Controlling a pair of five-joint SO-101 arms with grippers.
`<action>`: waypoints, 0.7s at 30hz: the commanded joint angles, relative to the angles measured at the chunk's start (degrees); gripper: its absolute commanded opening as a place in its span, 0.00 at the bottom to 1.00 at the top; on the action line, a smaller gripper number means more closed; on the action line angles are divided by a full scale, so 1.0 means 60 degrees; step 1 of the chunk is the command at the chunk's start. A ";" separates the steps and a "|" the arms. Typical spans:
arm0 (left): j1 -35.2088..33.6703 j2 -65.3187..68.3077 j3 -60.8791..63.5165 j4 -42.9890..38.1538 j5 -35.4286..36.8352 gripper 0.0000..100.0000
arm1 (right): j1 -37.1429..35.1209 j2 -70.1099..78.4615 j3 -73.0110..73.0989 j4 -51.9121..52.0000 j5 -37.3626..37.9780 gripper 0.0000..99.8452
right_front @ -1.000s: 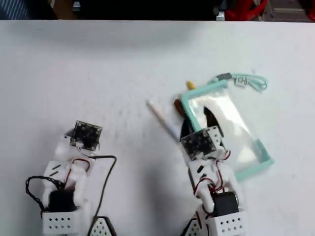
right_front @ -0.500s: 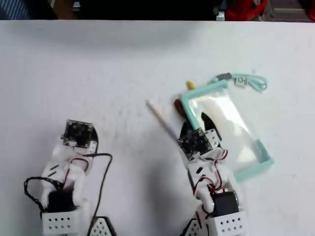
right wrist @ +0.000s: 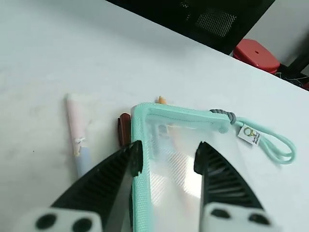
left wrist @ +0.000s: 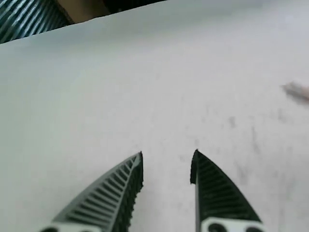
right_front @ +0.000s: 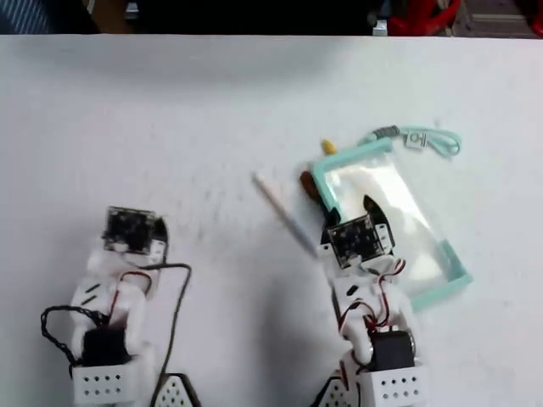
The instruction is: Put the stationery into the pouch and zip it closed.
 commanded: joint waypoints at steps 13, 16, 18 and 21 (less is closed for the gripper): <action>0.2659 0.3040 -0.3062 -0.1026 0.1231 0.17 | 0.0081 -0.0007 0.0059 0.0198 -0.0088 0.18; 0.2571 0.5341 -0.3634 -0.1817 0.1538 0.17 | 0.0081 -0.0007 0.0059 0.0198 -0.0088 0.18; 0.2410 0.6645 -0.3941 -0.2081 0.1553 0.17 | 0.0066 -0.0007 0.0059 0.0227 -0.0059 0.18; 0.2000 0.8081 -0.4000 -0.2960 0.1875 0.17 | 0.0081 -0.0037 0.0059 0.0315 0.0000 0.18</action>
